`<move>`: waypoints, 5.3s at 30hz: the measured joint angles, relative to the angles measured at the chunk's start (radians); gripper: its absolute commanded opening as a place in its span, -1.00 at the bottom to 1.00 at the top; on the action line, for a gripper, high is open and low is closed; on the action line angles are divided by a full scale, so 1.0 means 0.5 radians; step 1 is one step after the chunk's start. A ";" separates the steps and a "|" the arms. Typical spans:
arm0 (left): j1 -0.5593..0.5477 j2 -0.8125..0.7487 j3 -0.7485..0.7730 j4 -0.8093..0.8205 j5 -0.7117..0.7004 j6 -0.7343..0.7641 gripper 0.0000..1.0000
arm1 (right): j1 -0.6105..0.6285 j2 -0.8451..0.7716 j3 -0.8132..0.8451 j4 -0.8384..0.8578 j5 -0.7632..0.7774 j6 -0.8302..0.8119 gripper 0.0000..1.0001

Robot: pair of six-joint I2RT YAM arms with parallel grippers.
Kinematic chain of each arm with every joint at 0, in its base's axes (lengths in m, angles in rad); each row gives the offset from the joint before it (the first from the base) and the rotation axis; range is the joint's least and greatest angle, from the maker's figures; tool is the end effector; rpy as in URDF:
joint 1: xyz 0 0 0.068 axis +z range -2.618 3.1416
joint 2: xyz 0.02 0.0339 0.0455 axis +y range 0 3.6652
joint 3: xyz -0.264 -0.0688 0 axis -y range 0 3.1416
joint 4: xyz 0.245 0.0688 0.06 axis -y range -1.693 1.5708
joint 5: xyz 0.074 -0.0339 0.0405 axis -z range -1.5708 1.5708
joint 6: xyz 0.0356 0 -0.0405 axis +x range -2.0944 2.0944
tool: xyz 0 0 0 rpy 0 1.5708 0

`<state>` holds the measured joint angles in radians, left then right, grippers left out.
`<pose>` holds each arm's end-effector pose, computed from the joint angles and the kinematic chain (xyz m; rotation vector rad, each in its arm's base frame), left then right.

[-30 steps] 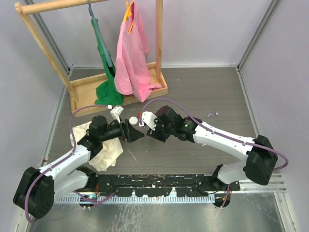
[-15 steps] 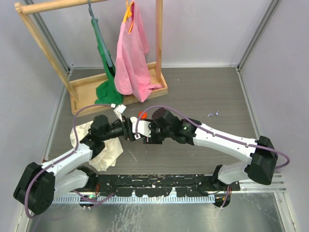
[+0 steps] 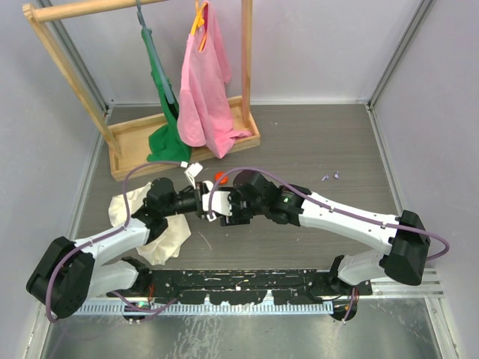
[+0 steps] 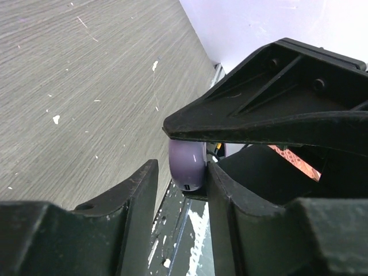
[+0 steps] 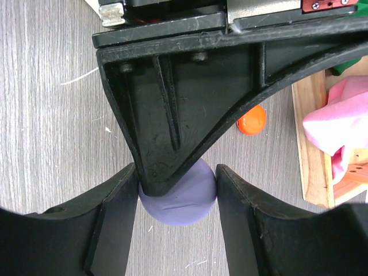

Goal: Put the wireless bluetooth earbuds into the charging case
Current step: Pick up the charging case at the center of the board.

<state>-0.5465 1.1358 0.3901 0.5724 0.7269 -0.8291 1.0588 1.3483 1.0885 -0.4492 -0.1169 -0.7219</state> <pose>0.1830 -0.1390 0.2134 0.3348 1.9743 -1.5779 0.1419 0.2609 0.2948 -1.8206 1.3942 0.3089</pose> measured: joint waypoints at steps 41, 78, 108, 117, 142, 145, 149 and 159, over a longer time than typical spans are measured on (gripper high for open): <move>-0.016 -0.907 -0.300 -0.072 -0.626 0.406 -0.99 | -0.134 -0.546 -0.639 0.816 -0.127 1.030 0.59; -0.020 -0.574 -0.262 0.609 -0.607 0.034 -1.00 | -0.378 -0.114 -1.505 3.573 -0.032 2.741 0.30; -0.037 -0.499 -0.262 0.720 -0.628 -0.054 -0.82 | -0.475 0.278 -1.342 3.899 -0.272 3.191 -0.67; -0.060 -0.515 -0.233 0.663 -0.568 -0.005 -0.38 | -0.584 0.177 -1.365 3.854 -0.512 3.164 -0.78; -0.070 -0.556 -0.132 0.243 -0.148 0.523 -0.01 | -0.686 -0.616 -0.873 1.713 -0.982 2.144 -0.78; -0.070 -0.533 -0.130 0.281 -0.087 0.541 -0.08 | -0.686 -0.616 -0.805 1.506 -1.017 2.037 -0.78; -0.070 -0.497 -0.130 0.345 -0.021 0.545 -0.17 | -0.686 -0.616 -0.752 1.342 -1.072 1.928 -0.77; -0.070 -0.414 -0.130 0.454 0.052 0.540 -0.32 | -0.686 -0.594 -0.629 1.108 -1.166 1.737 -0.77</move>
<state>-0.5816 0.9287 0.3252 0.7994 0.7528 -0.5591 0.7158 1.0515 0.7742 0.1047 -0.6998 0.1467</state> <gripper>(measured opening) 0.356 0.321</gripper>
